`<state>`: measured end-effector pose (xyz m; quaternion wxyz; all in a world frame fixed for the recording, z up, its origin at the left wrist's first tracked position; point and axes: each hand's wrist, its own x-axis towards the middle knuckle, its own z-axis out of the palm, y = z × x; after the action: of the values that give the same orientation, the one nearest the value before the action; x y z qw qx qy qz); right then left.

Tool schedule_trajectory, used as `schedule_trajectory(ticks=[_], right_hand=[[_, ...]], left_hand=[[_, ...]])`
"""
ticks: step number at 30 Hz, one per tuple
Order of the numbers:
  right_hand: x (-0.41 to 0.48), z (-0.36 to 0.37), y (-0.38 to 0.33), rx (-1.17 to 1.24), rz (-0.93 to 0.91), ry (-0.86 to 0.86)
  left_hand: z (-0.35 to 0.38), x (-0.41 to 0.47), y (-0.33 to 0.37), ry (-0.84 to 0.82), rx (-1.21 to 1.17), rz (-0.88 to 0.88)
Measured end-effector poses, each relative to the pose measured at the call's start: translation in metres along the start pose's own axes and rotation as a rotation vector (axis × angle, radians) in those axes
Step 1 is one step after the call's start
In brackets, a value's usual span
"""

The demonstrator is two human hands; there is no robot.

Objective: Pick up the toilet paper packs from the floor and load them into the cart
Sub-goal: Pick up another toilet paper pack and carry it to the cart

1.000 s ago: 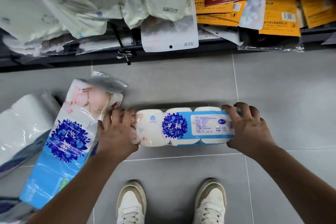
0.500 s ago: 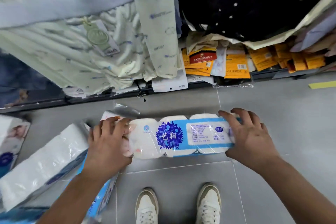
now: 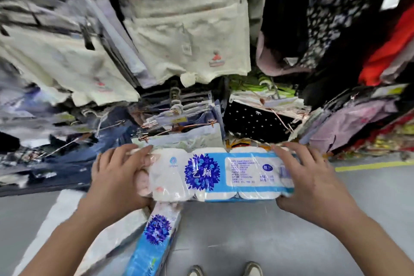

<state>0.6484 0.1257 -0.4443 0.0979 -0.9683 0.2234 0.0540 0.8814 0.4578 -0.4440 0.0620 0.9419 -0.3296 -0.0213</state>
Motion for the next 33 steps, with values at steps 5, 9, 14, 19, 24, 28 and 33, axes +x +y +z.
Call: schedule_trajectory(ticks=[5,9,14,19,24,28,33], right_hand=[[-0.015,-0.119,-0.018,-0.025,-0.124,0.167],[-0.025,-0.196,-0.033,-0.026,-0.139,0.198],[-0.042,-0.268,-0.051,0.011,-0.201,0.264],[-0.054,-0.318,-0.063,0.035,-0.258,0.303],[-0.061,-0.341,-0.078,0.053,-0.303,0.273],[-0.056,-0.346,-0.089,0.069,-0.348,0.281],[-0.042,-0.344,-0.107,0.085,-0.385,0.271]], left_hand=[[-0.112,-0.009,-0.003,0.066,-0.077,0.006],[-0.193,-0.014,0.001,0.128,-0.102,0.048],[-0.27,-0.022,-0.006,0.205,-0.122,0.131],[-0.33,-0.039,-0.011,0.263,-0.192,0.203],[-0.357,-0.056,-0.02,0.267,-0.239,0.233],[-0.364,-0.062,-0.03,0.278,-0.243,0.243],[-0.364,-0.064,-0.049,0.27,-0.217,0.203]])
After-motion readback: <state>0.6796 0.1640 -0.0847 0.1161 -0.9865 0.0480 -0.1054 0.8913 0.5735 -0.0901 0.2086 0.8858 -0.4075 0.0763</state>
